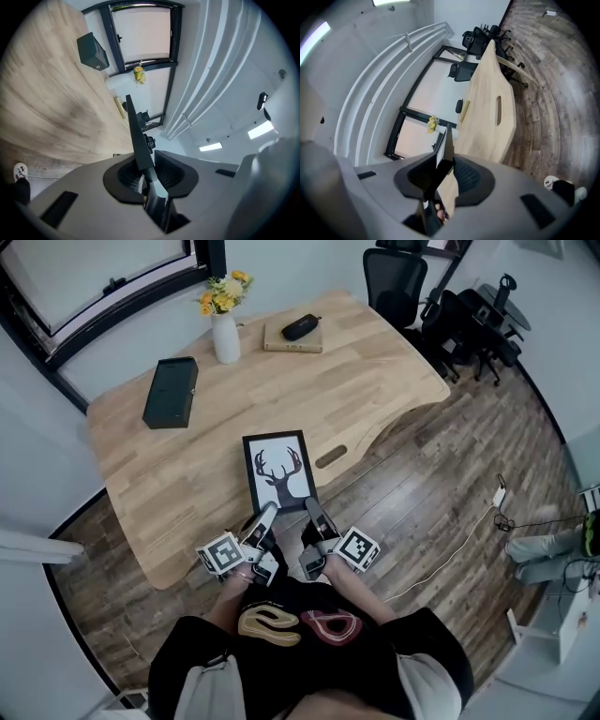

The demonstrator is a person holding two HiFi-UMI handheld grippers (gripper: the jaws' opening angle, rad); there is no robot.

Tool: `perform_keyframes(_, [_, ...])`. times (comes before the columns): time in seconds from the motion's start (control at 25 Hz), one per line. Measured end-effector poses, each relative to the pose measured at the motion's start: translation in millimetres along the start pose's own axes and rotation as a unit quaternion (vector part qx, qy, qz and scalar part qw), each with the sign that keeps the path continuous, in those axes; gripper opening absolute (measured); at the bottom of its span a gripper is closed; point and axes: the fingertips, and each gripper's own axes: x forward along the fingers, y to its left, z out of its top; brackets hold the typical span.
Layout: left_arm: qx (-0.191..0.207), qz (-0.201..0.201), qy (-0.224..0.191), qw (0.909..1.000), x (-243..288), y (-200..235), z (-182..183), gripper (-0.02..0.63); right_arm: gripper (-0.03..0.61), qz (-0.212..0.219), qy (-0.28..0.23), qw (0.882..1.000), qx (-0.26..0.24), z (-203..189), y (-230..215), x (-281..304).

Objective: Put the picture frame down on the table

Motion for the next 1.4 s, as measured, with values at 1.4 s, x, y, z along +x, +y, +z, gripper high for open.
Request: perform_keyframes(1.4, [-0.029, 0.042, -0.045, 0.9977, 116, 62, 140, 0.083, 0.123, -0.002, 0.065, 0.998, -0.009, 77, 0, 191])
